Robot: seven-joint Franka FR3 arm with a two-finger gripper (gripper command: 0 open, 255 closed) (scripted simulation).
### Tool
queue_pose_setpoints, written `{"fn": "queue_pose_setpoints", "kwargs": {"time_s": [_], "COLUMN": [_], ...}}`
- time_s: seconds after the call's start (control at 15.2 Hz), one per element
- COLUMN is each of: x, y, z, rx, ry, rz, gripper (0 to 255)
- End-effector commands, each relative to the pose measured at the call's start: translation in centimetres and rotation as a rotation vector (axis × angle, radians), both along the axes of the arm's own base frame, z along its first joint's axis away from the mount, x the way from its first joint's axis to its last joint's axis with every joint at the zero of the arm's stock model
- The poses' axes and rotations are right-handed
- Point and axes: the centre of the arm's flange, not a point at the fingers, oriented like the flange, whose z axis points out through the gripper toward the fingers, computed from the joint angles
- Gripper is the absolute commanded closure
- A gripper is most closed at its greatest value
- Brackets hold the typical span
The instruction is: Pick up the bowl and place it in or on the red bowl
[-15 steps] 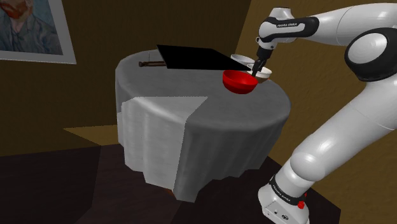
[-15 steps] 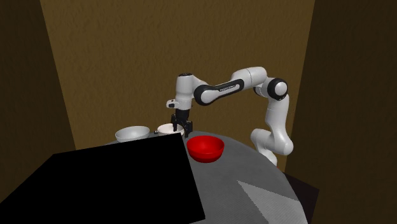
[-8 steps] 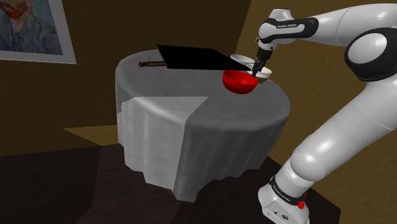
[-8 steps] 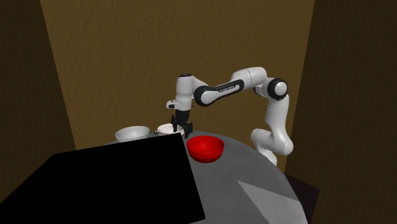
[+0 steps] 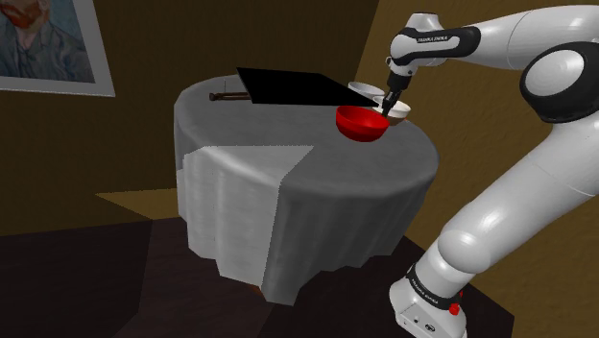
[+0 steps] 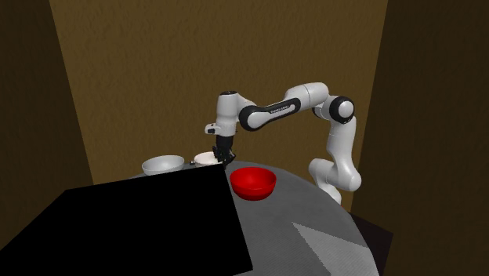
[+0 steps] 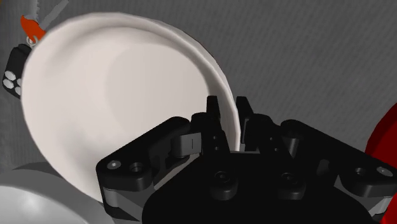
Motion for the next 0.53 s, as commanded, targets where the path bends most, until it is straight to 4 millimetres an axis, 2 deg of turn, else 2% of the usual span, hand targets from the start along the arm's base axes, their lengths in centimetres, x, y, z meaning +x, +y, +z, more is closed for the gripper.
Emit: {"fn": "queue_pose_setpoints", "kwargs": {"time_s": [0.0,0.13,0.46], "x": [0.0,0.0,0.0], "y": [0.0,0.0,0.0], "z": [0.0,0.0,2.6], "rx": [0.0,0.0,0.0], "ry": [0.0,0.0,0.0], "rz": [0.0,0.0,0.0], "gripper": [255,255,255]}}
